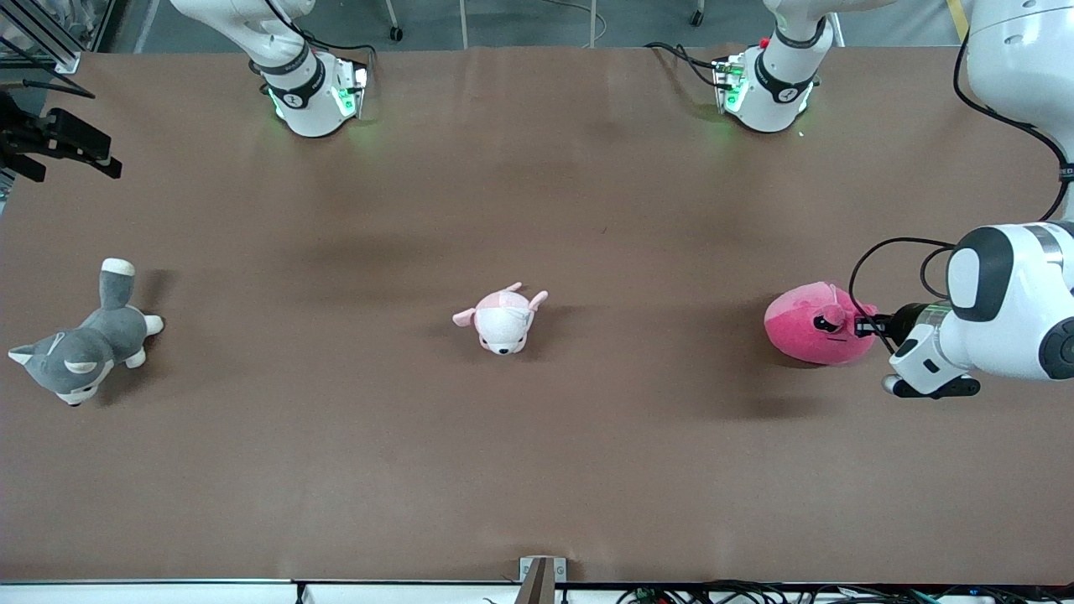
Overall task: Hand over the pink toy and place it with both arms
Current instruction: 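Close the left gripper on the pink plush's top, then lift the pink plush and carry it toward the table middle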
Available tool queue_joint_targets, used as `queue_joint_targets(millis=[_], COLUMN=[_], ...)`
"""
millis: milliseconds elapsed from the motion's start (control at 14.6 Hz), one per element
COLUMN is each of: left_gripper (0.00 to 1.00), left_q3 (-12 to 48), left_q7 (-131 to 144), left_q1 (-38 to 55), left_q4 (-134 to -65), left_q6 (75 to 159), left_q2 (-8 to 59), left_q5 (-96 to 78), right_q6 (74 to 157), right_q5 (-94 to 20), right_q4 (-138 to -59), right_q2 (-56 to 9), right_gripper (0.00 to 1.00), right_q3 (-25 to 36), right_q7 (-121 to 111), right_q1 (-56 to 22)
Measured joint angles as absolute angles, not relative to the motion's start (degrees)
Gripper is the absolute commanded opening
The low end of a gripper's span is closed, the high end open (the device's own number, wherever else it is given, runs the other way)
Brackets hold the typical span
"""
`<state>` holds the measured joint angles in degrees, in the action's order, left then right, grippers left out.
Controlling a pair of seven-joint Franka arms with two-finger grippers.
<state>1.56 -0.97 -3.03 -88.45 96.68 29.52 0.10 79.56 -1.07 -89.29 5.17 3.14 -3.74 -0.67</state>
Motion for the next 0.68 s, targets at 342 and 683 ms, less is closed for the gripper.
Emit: queue_joint_targets(millis=[342, 683], left_gripper=[0.00, 0.00], left_q3=[4.2, 13.1], left_q7=[-0.1, 12.1], left_q1=[-3.1, -3.0], left_q4=[-86.9, -86.2], left_q6=[94.4, 87.5], left_q2=[25.5, 17.8], left_q5=[0.1, -0.6], right_q6=[79.6, 80.1], right_q5=[-1.1, -1.1], right_q4=[-89.3, -88.6], right_q2=[5.2, 5.1], right_gripper=[1.00, 1.00], right_q3=[3.1, 3.8], right_q7=[-3.7, -3.7], right_q1=[-0.7, -0.2])
